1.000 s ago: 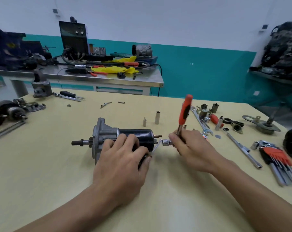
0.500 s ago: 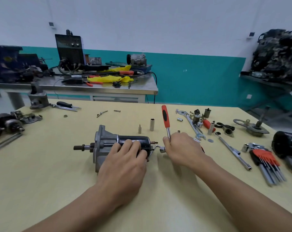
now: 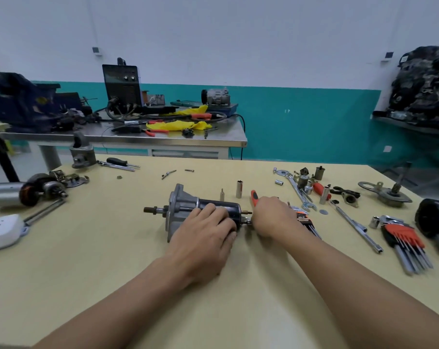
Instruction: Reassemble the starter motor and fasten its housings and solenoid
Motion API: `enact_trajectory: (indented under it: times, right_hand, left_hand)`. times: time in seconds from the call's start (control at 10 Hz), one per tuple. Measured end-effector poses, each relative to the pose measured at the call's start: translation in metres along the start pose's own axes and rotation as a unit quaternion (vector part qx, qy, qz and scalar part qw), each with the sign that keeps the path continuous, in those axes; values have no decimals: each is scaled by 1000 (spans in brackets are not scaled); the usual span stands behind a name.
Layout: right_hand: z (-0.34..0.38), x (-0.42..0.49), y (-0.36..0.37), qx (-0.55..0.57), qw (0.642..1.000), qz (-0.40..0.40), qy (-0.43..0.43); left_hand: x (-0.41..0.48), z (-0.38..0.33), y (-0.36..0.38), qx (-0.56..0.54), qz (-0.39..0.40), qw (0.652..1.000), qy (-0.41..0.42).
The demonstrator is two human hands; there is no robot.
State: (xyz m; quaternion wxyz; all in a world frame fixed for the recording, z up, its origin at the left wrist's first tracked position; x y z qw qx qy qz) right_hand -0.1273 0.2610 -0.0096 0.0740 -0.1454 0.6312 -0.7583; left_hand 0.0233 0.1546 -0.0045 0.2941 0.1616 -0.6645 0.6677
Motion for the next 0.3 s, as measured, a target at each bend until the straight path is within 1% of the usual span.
enact_trajectory:
  times: [0.1,0.2,0.3]
  right_hand:
    - [1,-1,-3,2,1000,-10,-9]
    - [-4,-2,-9,23,999,-29,-6]
    - [-19,-12,-39,96,990,-100,-2]
  left_hand:
    - [-1,12,-12,-107,-42,993,-36]
    - [-9,40,-26,-114,-77,985,-101]
    - [-22,78,-35,-90,2,979,-184]
Point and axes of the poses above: each hand's wrist, its own x-axis towards the middle knuckle, its own y-axis out of the palm, z = x × y, the point moved 4 cm from there along x, towards the middle knuckle, and after that the axes turned 3 degrees about -z, right-handed, at the moved point
